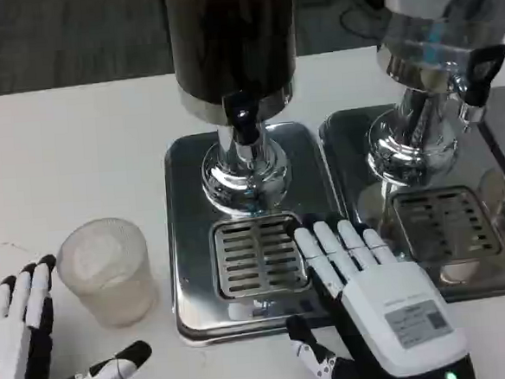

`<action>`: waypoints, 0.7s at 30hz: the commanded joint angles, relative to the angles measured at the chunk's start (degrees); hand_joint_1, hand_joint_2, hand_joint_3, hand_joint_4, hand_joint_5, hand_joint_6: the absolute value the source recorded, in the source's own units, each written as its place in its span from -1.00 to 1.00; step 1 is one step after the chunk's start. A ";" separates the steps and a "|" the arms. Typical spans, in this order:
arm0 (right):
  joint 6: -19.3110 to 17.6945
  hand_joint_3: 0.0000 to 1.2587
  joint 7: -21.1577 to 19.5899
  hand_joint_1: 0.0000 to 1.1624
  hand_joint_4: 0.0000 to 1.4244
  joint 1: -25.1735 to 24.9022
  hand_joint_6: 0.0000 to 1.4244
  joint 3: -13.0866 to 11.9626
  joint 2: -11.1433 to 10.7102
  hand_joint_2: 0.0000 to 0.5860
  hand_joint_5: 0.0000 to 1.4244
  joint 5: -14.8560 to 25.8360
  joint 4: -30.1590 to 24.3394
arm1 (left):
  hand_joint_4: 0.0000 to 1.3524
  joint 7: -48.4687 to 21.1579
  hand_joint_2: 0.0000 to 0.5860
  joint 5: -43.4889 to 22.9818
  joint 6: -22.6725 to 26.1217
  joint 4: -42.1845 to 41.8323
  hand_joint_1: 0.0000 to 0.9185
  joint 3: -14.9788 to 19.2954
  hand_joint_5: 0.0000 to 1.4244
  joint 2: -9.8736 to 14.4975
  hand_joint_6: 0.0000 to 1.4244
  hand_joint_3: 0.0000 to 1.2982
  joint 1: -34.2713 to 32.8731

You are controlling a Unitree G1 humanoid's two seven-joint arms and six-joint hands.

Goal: Grasp the cup under the faucet to collect the drink, then remove the cup.

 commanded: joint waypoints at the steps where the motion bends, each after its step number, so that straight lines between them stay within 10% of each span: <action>1: -0.19 -1.00 0.42 -0.27 -1.00 -0.39 -0.95 -0.24 -0.04 0.55 -1.00 0.53 0.13 | -1.00 0.27 -0.91 -0.02 0.42 -0.47 -1.00 0.06 -1.00 -0.08 -1.00 -1.00 0.34; 21: 0.41 -1.00 1.18 -0.27 -1.00 -0.43 -0.93 -0.28 0.03 0.56 -1.00 0.60 -0.52 | -1.00 2.66 -0.93 -3.24 -2.61 -0.96 -1.00 2.96 -1.00 0.06 -1.00 -1.00 -0.78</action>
